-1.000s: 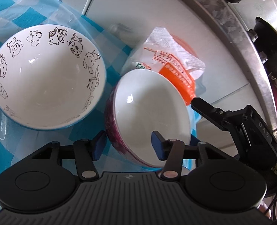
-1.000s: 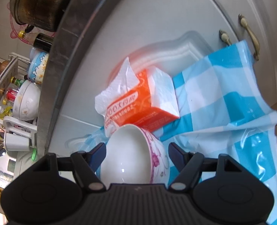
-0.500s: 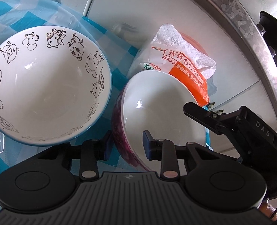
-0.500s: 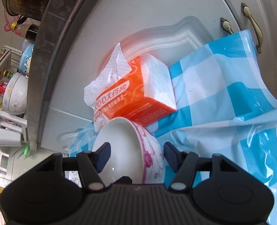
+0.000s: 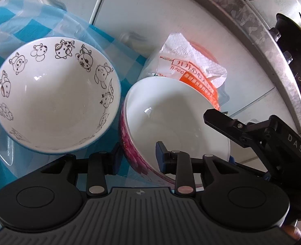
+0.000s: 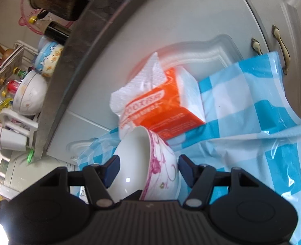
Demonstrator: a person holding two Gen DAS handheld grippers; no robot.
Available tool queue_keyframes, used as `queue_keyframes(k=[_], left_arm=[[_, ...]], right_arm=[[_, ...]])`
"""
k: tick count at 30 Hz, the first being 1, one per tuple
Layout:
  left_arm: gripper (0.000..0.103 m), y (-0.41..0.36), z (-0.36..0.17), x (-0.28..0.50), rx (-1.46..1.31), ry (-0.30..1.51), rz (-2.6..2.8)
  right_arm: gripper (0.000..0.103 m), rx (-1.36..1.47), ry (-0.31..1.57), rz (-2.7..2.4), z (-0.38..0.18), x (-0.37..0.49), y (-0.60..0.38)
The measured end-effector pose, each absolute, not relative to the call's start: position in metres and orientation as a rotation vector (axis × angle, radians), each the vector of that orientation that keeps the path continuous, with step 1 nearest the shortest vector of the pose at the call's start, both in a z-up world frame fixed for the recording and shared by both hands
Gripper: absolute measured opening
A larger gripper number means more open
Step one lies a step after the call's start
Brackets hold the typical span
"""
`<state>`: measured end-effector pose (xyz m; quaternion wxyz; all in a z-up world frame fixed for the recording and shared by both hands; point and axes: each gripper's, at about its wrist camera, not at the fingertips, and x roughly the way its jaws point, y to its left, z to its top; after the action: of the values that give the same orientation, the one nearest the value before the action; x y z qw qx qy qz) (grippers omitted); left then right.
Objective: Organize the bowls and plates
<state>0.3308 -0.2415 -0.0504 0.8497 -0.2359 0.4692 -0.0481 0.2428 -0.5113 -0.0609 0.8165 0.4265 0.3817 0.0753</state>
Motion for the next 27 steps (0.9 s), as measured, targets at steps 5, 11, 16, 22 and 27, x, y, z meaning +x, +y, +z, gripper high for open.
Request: queue_keyframes(k=[5, 11, 16, 22, 27], left_arm=[[0.037, -0.234, -0.033, 0.320, -0.501, 0.958, -0.120], [0.036, -0.224, -0.009, 0.305, -0.490, 0.922, -0.153], [0.036, -0.208, 0.010, 0.288, -0.474, 0.899, -0.186], [0.037, -0.180, 0.022, 0.263, -0.440, 0.878, -0.213], [0.037, -0.147, 0.021, 0.239, -0.421, 0.864, -0.211]], right_arm=[[0.064, 0.907, 0.785, 0.166, -0.050, 0.232, -0.508], [0.064, 0.919, 0.732, 0.170, -0.032, 0.216, -0.502], [0.064, 0.941, 0.690, 0.172, -0.019, 0.199, -0.490], [0.064, 0.967, 0.653, 0.174, -0.011, 0.179, -0.464], [0.064, 0.987, 0.648, 0.185, -0.013, 0.167, -0.434]])
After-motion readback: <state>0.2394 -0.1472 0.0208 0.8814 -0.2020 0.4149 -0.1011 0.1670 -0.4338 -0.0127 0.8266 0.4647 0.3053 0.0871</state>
